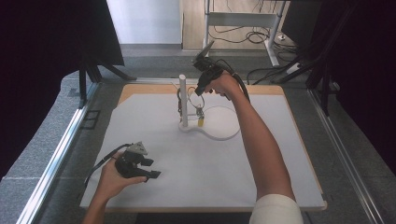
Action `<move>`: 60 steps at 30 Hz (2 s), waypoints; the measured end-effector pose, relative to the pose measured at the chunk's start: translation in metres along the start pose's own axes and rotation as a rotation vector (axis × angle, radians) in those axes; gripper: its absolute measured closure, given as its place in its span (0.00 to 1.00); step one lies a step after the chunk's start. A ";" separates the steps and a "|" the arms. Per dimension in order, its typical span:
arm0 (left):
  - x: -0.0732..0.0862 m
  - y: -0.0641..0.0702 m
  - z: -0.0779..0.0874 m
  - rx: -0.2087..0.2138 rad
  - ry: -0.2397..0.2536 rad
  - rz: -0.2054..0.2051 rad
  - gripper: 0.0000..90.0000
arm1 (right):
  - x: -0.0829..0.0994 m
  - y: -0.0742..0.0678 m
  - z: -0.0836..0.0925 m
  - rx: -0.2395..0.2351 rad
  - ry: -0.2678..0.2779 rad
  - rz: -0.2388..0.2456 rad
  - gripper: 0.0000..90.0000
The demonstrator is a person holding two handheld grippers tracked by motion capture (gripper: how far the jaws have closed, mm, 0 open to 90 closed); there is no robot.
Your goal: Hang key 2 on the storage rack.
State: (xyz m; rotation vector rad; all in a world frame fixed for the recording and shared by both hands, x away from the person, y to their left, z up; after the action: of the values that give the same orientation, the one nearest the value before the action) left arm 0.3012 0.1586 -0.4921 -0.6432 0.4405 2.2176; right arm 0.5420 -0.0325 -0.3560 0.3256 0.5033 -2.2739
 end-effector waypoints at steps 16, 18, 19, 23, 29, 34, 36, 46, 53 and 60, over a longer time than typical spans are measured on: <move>0.000 0.000 0.002 -0.008 -0.004 -0.005 0.46 | 0.012 -0.011 -0.024 -0.050 -0.028 0.023 0.93; 0.000 0.000 0.002 -0.008 -0.005 -0.004 0.46 | 0.012 -0.012 -0.021 -0.056 -0.013 0.028 0.91; 0.000 0.000 0.002 -0.008 -0.005 -0.006 0.46 | 0.013 -0.013 -0.019 -0.062 -0.011 0.029 0.91; 0.000 0.000 0.002 -0.009 -0.001 0.000 0.46 | 0.018 -0.012 -0.010 -0.066 0.002 0.030 0.88; 0.000 0.000 0.001 -0.007 -0.006 -0.007 0.45 | 0.034 -0.009 0.002 -0.075 0.024 0.028 0.76; 0.000 0.000 0.001 -0.008 -0.005 -0.001 0.45 | 0.054 -0.006 0.016 -0.083 0.082 0.027 0.66; 0.000 -0.001 0.002 -0.008 -0.002 0.001 0.45 | 0.065 -0.005 0.019 -0.076 0.106 0.033 0.63; 0.000 0.002 0.000 -0.006 -0.006 0.005 0.45 | 0.130 0.003 0.026 -0.094 0.202 0.029 0.56; 0.001 0.002 0.000 -0.010 -0.010 0.003 0.45 | 0.179 0.014 0.021 -0.092 0.232 0.007 0.56; 0.003 0.003 -0.002 -0.010 -0.021 -0.001 0.45 | 0.228 0.020 0.007 -0.081 0.267 -0.020 0.56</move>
State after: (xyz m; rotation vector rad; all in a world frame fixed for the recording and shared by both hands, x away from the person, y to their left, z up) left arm 0.2974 0.1574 -0.4947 -0.6248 0.4191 2.2246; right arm 0.4029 -0.1933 -0.4418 0.5899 0.7362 -2.2334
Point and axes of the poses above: each handheld gripper's, and its own axes: z roughly backward along the jaws, x roughly out of its underside, y roughly to its right, the point moved 7 cm from there along -z, roughly forward along the jaws, and after that the axes turned 6 degrees about -x, right-handed, at the moved point
